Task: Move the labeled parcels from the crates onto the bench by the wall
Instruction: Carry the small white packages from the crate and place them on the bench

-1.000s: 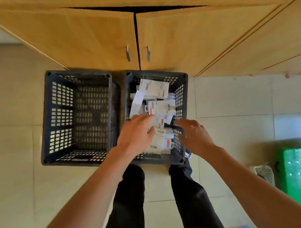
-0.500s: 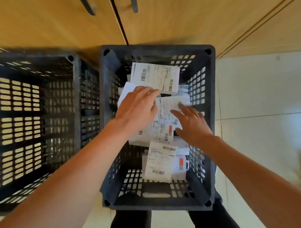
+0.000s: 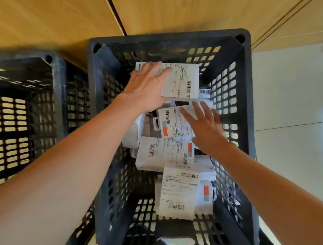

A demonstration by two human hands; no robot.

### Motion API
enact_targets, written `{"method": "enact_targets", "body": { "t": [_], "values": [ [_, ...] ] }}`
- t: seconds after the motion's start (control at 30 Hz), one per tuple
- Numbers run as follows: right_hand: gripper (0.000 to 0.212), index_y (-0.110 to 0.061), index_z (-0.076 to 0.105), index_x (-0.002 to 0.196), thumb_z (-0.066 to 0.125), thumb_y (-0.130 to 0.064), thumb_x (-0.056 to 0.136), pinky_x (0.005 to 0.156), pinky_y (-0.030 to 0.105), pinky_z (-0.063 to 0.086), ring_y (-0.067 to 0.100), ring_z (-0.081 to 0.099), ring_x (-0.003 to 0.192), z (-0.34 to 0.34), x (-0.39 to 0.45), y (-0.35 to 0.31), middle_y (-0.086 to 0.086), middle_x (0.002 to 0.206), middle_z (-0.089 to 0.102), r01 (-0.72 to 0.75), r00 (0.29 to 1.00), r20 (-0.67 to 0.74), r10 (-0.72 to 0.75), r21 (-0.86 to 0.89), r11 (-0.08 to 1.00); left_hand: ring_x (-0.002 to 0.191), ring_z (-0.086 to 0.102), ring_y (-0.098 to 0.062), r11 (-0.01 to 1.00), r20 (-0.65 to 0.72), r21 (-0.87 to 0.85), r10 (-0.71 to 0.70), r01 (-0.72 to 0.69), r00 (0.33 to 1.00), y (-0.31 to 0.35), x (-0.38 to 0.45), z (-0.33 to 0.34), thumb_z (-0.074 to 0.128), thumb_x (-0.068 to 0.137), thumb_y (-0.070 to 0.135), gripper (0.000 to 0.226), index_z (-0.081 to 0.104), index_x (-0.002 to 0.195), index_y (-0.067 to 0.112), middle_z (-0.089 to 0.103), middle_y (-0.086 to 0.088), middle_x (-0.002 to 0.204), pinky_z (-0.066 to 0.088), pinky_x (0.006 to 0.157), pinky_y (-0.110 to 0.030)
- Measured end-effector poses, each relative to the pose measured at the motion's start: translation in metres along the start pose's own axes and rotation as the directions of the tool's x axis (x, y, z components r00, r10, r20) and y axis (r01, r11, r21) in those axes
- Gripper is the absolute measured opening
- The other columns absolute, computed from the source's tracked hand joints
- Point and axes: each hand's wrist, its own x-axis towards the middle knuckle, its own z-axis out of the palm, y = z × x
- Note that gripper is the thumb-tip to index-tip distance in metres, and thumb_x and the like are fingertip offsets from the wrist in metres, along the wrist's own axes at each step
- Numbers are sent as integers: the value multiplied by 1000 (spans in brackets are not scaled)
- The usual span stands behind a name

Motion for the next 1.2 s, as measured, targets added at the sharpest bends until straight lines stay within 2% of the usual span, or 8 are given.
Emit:
{"method": "enact_targets", "body": {
  "t": [0.2, 0.43, 0.53, 0.63, 0.7, 0.8, 0.97, 1.2],
  "values": [
    [113, -33, -6, 159, 74, -8, 84, 119, 56, -9, 35, -8, 154, 11, 12, 0, 13, 166, -1, -39, 999, 14, 39, -34, 999, 136, 28, -33, 999, -85, 44, 18, -14, 996, -5, 17, 14, 80, 75, 49, 111, 14, 159, 17, 28, -12, 147, 32, 112, -57],
    [108, -30, 6, 160, 80, -27, 81, 121, 58, -10, 37, -2, 152, 16, 11, -3, 14, 157, 14, -45, 999, 11, 45, 2, 999, 133, 33, -32, 998, -127, 41, 53, -48, 991, -7, 17, 22, 87, 63, 44, 107, 31, 148, 15, 33, -12, 139, 26, 116, -61],
    [109, -30, 14, 159, 83, -43, 75, 123, 60, 2, 40, 15, 146, 15, 4, -6, 17, 149, 24, -41, 999, 13, 41, 7, 999, 134, 34, -32, 998, -98, 47, 55, -50, 994, -4, 14, 22, 88, 62, 44, 112, 26, 151, 15, 35, -12, 142, 22, 117, -63],
    [101, -28, 34, 151, 89, -36, 67, 115, 60, 31, 40, 26, 134, 11, -7, -10, 17, 141, 35, -56, 995, -81, 63, 83, 995, 133, 36, -32, 996, -112, 64, 69, -62, 991, -2, 8, 15, 85, 65, 49, 109, 27, 150, 16, 38, -12, 139, 16, 119, -64],
    [97, -31, 32, 151, 86, -34, 71, 110, 56, 40, 38, 24, 134, -1, -14, -15, 13, 144, 30, -99, 989, -89, 114, 158, 982, 132, 36, -33, 996, -163, 70, 74, -64, 984, -1, 1, 8, 84, 65, 51, 106, 29, 149, 15, 40, -13, 137, 15, 120, -63],
    [98, -36, 20, 153, 80, -39, 76, 113, 51, 37, 33, 20, 134, -24, -25, -24, 8, 143, 23, -143, 987, -49, 156, 202, 969, 124, 41, -35, 994, -264, 97, 74, -50, 962, 0, -16, -6, 81, 65, 55, 105, 33, 148, 14, 43, -15, 134, 24, 118, -59],
    [96, -41, 18, 149, 79, -43, 74, 94, 49, 55, 30, 30, 128, -63, -65, -50, 8, 140, 26, -202, 970, -62, 235, 326, 923, 120, 42, -33, 997, -309, 69, -10, 33, 951, 3, -62, -47, 77, 66, 62, 108, 30, 152, 16, 42, -15, 136, 35, 107, -50],
    [101, -39, 15, 152, 71, -62, 72, 108, 51, 39, 31, 34, 126, -135, -142, -87, 7, 143, 29, -338, 922, -74, 379, 323, 884, 115, 44, -33, 987, -302, -50, -159, 151, 940, 8, -162, -125, 57, 67, 79, 100, 35, 147, 24, 44, -13, 130, 39, 97, -51]
  ]
}}
